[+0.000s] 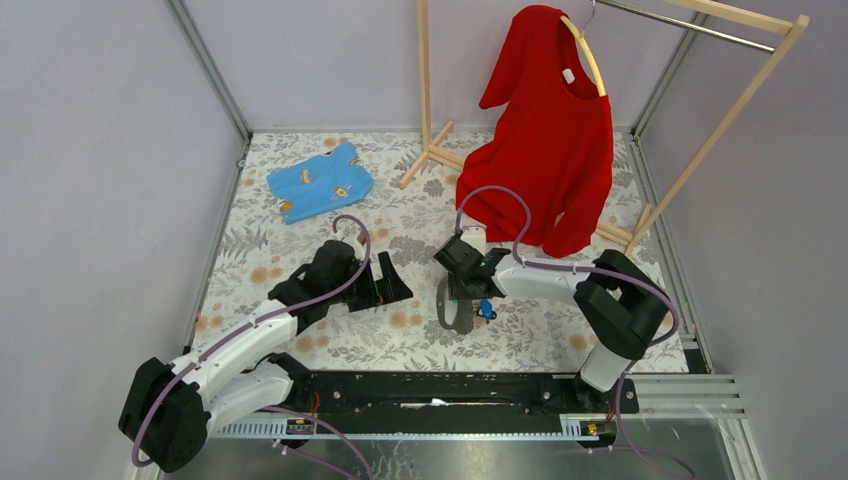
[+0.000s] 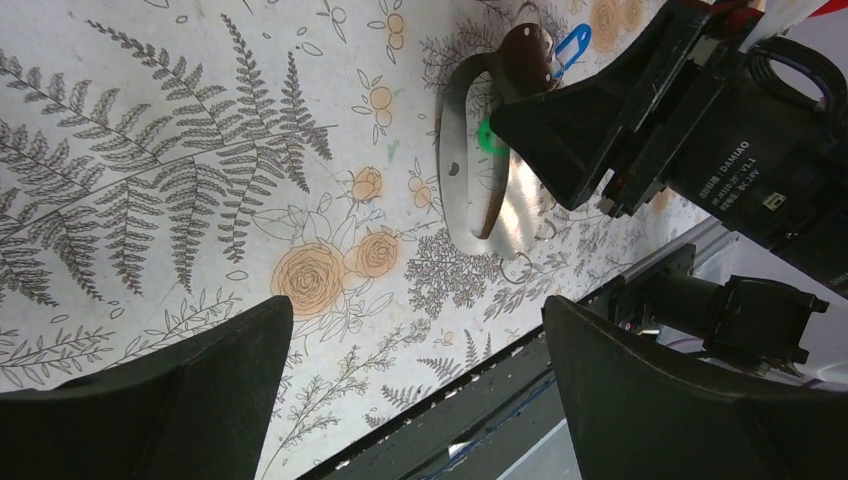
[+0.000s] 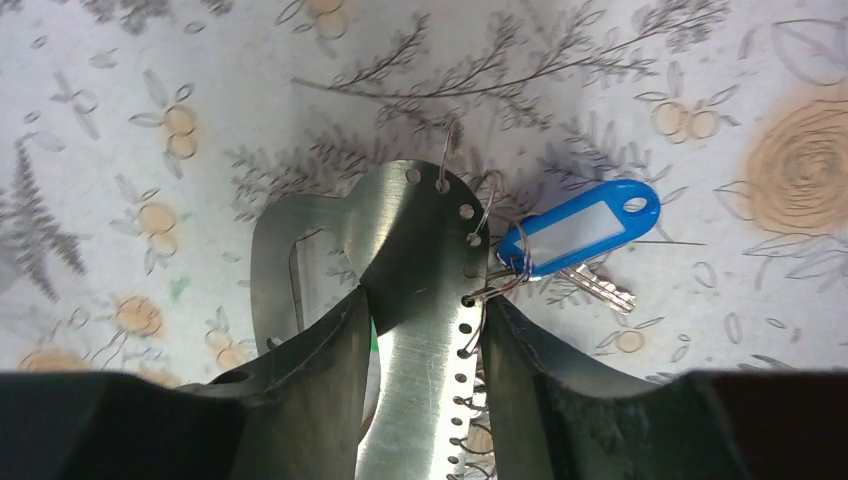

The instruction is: Remove the keys from the keyring

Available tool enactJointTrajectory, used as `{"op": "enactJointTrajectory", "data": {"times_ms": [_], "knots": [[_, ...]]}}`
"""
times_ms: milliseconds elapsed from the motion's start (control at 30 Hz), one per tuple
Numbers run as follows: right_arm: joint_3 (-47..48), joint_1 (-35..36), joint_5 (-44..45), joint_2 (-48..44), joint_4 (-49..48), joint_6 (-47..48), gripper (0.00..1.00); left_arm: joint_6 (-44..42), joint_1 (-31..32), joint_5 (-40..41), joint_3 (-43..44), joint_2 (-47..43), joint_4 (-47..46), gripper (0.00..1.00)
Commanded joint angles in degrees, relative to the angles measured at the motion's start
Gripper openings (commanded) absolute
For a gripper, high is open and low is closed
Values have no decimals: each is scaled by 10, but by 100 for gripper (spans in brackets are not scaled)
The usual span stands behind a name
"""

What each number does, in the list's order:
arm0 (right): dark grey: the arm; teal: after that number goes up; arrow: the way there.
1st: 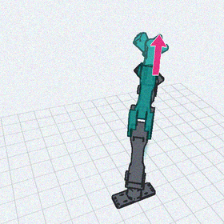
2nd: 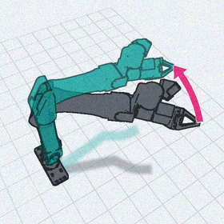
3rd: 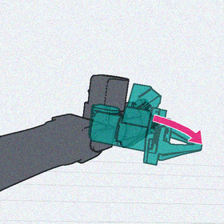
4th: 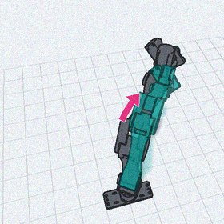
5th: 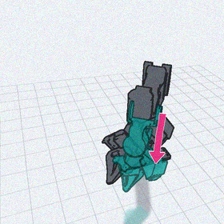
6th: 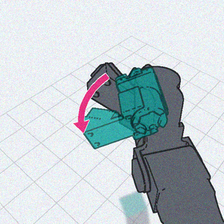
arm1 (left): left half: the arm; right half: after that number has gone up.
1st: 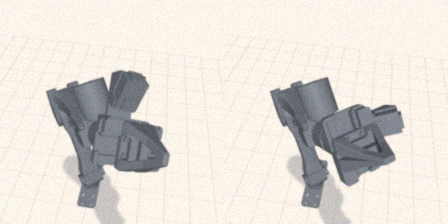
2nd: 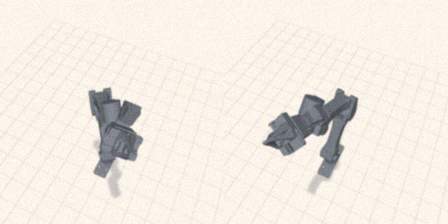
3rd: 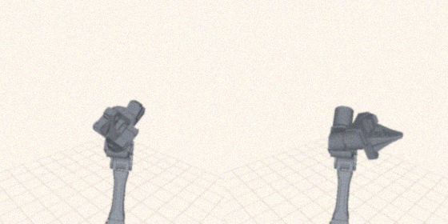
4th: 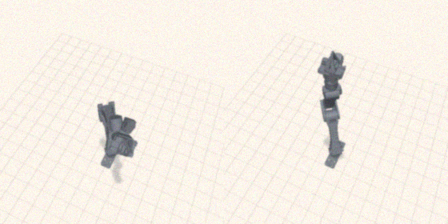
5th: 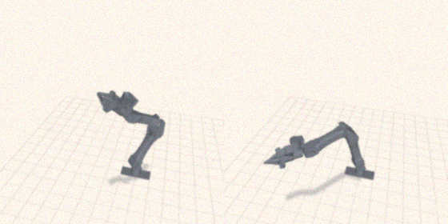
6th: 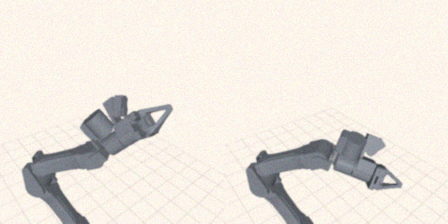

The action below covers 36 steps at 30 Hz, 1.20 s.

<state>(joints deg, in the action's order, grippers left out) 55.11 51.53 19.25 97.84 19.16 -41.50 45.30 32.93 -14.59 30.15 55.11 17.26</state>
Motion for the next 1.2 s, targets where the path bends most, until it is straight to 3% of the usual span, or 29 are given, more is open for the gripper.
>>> {"op": "enactJointTrajectory", "data": {"times_ms": [0,267,533,1000,1100,1167], "knots": [[-39,4,-91,-37,-77,15,39,22,-8,-45,-17,-1,-63,98],[-74,-6,-191,-81,-182,49,39,76,-8,-87,-70,22,-167,98],[-80,-20,-261,-94,-220,38,40,101,-7,-116,-131,77,-330,91],[-90,-28,-302,-103,-253,-6,40,97,28,-112,-147,181,-496,59],[-97,-30,-315,-108,-264,-20,40,110,35,-110,-147,186,-526,50],[-99,-32,-313,-116,-265,-24,40,117,36,-110,-146,181,-530,37]]}}
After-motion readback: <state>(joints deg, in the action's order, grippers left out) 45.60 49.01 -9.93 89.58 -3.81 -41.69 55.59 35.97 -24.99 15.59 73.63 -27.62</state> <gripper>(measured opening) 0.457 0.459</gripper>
